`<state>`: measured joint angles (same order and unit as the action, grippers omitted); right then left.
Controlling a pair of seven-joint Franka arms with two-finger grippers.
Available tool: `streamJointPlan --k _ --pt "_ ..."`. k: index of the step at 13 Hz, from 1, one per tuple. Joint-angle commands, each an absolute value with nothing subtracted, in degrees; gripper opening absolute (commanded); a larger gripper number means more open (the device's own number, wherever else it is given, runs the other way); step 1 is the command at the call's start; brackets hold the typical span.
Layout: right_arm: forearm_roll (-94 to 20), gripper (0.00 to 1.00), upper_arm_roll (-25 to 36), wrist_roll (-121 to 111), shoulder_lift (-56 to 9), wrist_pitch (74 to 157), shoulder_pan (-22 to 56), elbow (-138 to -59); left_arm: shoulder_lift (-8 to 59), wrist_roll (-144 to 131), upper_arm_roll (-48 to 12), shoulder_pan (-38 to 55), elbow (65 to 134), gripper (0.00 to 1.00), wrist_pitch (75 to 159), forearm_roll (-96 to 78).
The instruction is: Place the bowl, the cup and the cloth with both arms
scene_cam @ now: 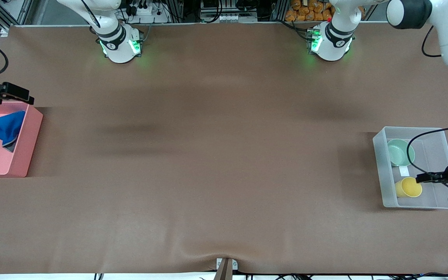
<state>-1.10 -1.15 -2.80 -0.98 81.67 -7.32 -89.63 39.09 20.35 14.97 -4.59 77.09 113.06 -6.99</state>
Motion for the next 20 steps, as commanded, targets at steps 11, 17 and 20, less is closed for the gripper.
streamJointPlan --k 11,17,20 --pt "-1.7 1.00 -0.1 5.8 2.5 80.3 -4.7 -87.7 16.4 5.3 13.0 5.7 84.1 1.00 92.2 -1.1" --pt "-1.7 1.00 -0.4 3.7 2.5 80.3 -4.3 -87.7 -3.3 9.1 11.1 5.1 98.2 1.00 92.5 0.4" --pt "-1.7 1.00 -0.4 3.7 2.5 80.3 -3.5 -87.7 -5.0 9.3 10.9 5.1 99.0 1.00 92.9 0.6"
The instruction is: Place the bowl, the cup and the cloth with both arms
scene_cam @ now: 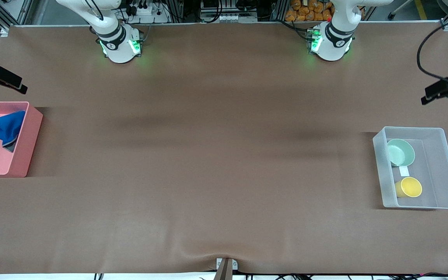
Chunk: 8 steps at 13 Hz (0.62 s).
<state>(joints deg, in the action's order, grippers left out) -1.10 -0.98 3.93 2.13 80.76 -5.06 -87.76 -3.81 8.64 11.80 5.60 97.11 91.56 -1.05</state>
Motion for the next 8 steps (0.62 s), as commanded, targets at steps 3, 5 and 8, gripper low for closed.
streamJointPlan --k 3,5,8 --pt "-1.6 1.00 -0.3 3.8 2.4 80.8 -2.4 -87.8 -0.1 10.5 10.5 5.1 91.4 1.00 93.3 0.4" --pt "-1.6 1.00 -0.3 3.8 2.4 80.8 -2.5 -87.9 0.5 12.6 9.5 5.1 90.4 1.00 93.4 0.4" --pt "-1.4 1.00 -0.2 3.6 2.3 80.8 -2.5 -87.9 0.6 8.3 7.3 5.2 90.2 1.00 93.4 -0.3"
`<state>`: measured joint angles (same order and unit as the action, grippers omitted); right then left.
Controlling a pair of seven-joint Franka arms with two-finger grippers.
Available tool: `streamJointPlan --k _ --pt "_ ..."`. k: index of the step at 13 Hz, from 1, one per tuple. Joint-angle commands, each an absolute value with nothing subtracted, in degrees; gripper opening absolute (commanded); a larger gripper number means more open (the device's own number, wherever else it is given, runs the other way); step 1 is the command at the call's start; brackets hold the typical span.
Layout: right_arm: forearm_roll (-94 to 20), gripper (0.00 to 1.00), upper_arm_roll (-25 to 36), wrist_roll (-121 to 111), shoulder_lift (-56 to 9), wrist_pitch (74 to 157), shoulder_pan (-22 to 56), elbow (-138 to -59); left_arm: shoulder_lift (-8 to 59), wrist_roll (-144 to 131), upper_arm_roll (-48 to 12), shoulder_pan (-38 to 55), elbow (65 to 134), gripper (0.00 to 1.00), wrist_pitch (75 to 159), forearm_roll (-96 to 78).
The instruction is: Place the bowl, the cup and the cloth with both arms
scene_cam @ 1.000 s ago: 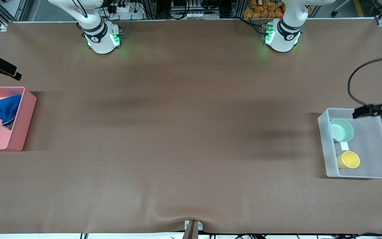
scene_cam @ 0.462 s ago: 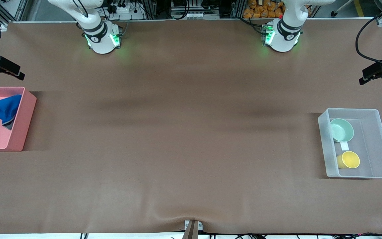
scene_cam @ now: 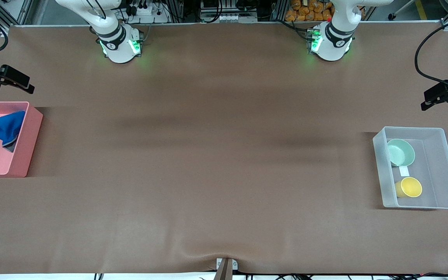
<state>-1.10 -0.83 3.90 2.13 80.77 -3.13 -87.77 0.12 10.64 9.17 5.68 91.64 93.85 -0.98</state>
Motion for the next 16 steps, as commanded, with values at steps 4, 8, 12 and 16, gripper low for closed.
streamJointPlan --k 4,8,12,16 --pt "-0.4 1.00 -0.2 3.4 2.0 80.6 -0.7 -88.7 0.6 5.0 6.9 5.4 90.4 1.00 93.7 -0.4" --pt "-0.3 1.00 0.2 2.6 2.5 80.2 -1.8 -88.7 0.9 5.1 7.0 5.8 90.2 1.00 93.7 -0.3" --pt "-0.2 1.00 0.2 2.1 2.5 80.2 -2.5 -88.7 0.9 5.0 7.9 8.2 90.3 1.00 93.7 -0.2" --pt "-0.2 1.00 0.2 2.1 2.5 80.2 -2.5 -88.8 0.9 5.0 8.7 8.0 90.3 1.00 93.7 -0.3"
